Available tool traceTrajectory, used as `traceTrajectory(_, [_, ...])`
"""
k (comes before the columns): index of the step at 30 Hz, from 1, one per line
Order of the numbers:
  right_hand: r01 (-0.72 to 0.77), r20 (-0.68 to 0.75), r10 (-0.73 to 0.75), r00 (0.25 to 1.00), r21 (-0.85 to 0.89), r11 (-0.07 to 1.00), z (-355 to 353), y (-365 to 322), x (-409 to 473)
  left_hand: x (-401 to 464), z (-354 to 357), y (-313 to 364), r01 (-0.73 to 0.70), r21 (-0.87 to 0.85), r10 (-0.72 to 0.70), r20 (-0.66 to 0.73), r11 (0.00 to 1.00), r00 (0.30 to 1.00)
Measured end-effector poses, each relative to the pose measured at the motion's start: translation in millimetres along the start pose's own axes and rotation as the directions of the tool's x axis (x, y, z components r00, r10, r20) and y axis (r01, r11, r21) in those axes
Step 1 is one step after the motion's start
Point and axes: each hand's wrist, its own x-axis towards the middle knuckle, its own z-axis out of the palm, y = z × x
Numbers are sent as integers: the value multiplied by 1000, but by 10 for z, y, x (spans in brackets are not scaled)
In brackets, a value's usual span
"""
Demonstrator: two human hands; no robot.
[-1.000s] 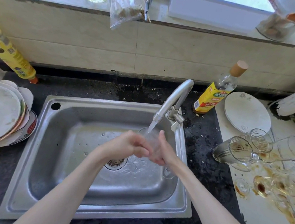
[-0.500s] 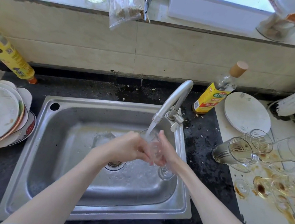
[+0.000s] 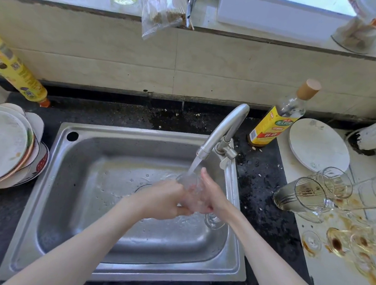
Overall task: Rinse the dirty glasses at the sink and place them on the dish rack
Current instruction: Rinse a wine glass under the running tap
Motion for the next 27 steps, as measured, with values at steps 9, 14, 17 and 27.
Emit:
traceTrajectory(9, [7, 129, 2, 992, -68, 998, 0, -109, -76, -12, 77, -6, -139, -24, 140, 15, 990, 990])
traceTrajectory(14, [22, 115, -14, 993, -71, 997, -40, -60, -33, 20, 54, 21, 29, -195, -67, -188, 980, 980])
traceTrajectory(17, [99, 41, -95, 995, -111, 989, -64, 33, 4, 65, 75, -24, 128, -375, -282, -390, 918, 876])
traceTrajectory(27, [-22, -39, 20, 999, -68, 997, -109, -46, -49, 70, -88, -50, 18, -208, -29, -48, 978, 998])
